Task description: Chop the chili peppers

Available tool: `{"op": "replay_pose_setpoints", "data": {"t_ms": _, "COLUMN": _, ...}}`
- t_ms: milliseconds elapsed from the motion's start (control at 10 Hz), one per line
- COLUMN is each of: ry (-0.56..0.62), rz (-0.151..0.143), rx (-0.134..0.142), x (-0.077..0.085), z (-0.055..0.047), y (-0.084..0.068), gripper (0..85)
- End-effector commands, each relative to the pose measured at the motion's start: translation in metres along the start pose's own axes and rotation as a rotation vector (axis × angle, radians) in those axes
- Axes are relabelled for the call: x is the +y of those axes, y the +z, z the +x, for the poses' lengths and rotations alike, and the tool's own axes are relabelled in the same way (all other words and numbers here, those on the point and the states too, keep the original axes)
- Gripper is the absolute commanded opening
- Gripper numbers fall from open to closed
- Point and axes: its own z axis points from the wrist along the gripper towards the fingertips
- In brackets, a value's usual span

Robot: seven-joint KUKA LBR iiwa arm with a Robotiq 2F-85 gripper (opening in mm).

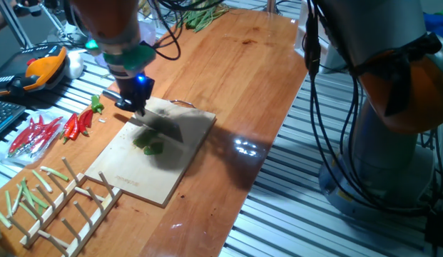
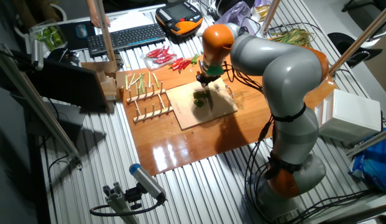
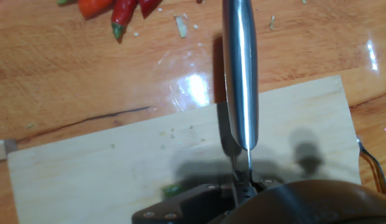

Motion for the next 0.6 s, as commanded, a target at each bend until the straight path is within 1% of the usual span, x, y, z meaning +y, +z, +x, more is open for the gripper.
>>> {"op": "replay_pose_setpoints", "data": {"t_ms": 0, "ry": 0.005, "rz": -0.005, "rx": -0.001, "x": 0.001, "z": 0.001, "y": 0.003, "gripper": 0.0}}
{"op": "replay_pose_setpoints", "data": {"t_ms": 100, "ry": 0.012, "rz": -0.008, "rx": -0.008, "x": 0.003, "z": 0.003, "y": 0.008, "gripper": 0.0}}
{"op": "replay_pose_setpoints", "data": {"t_ms": 200, "ry": 0.014, "rz": -0.014, "rx": -0.007, "x": 0.004, "z": 0.003, "y": 0.010, "gripper": 0.0}}
{"op": "replay_pose_setpoints", "data": {"t_ms": 300, "ry": 0.009, "rz": -0.016, "rx": -0.002, "x": 0.005, "z": 0.002, "y": 0.008, "gripper": 0.0}}
{"op": "replay_pose_setpoints", "data": {"t_ms": 400, "ry": -0.002, "rz": -0.014, "rx": 0.011, "x": 0.006, "z": -0.001, "y": 0.003, "gripper": 0.0}}
{"op": "replay_pose_setpoints", "data": {"t_ms": 500, "ry": -0.026, "rz": -0.012, "rx": 0.036, "x": 0.006, "z": -0.009, "y": -0.012, "gripper": 0.0}}
